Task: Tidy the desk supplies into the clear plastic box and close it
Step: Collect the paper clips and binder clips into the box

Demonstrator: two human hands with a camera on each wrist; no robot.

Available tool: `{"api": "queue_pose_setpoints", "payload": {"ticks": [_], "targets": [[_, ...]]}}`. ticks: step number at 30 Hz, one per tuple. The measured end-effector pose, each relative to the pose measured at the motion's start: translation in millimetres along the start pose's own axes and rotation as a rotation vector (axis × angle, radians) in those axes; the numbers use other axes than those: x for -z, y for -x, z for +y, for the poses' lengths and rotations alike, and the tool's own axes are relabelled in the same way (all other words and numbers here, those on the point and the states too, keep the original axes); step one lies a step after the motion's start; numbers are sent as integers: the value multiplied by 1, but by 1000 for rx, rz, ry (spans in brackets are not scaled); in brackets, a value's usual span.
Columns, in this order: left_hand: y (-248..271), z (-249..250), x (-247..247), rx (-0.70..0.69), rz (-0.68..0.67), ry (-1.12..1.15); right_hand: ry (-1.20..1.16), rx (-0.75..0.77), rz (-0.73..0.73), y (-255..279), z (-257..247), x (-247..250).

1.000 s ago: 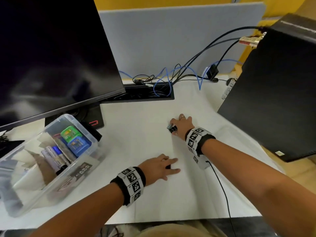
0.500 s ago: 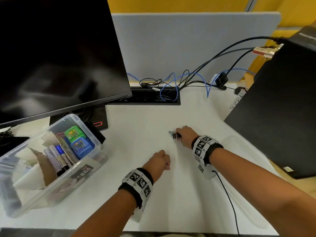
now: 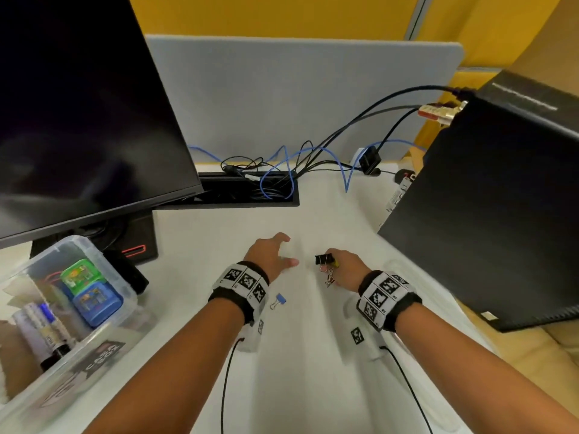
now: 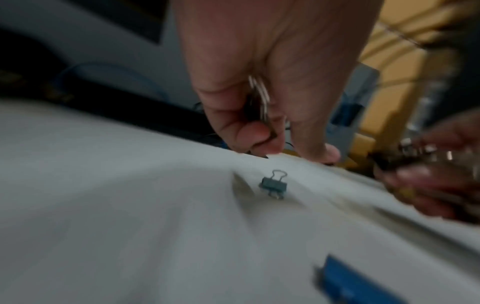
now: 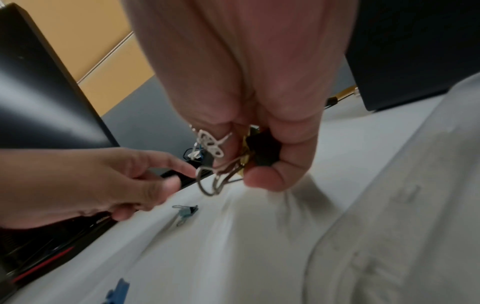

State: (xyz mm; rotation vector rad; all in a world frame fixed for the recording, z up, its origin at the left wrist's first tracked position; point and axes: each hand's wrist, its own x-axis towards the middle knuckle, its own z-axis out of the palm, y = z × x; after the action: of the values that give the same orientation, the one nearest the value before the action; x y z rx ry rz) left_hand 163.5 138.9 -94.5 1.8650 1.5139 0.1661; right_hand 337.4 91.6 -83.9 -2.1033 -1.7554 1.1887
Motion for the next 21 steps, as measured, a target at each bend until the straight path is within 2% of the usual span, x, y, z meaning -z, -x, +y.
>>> {"api": "queue_pose_setpoints", "payload": {"ticks": [2, 5, 7, 10, 13, 16, 21], "targets": [[-5, 1, -5, -33, -134, -235, 20, 45, -55, 7, -2, -2], [-10, -1, -7, -38, -174, -367, 21, 116, -160, 23, -11, -16], [-8, -5, -3, -24, -178, -349, 33, 151, -205, 32, -18, -30], [2, -20, 5, -18, -186, -319, 69, 220, -160, 35, -28, -51], [17, -39, 9, -22, -188, -343, 191, 306, -90, 31, -43, -64], [34, -54, 11, -3, -170, -383, 326, 396, -121, 26, -52, -69], [52, -77, 15, 45, -148, -303, 535, 339, -220, 20, -47, -72]]}}
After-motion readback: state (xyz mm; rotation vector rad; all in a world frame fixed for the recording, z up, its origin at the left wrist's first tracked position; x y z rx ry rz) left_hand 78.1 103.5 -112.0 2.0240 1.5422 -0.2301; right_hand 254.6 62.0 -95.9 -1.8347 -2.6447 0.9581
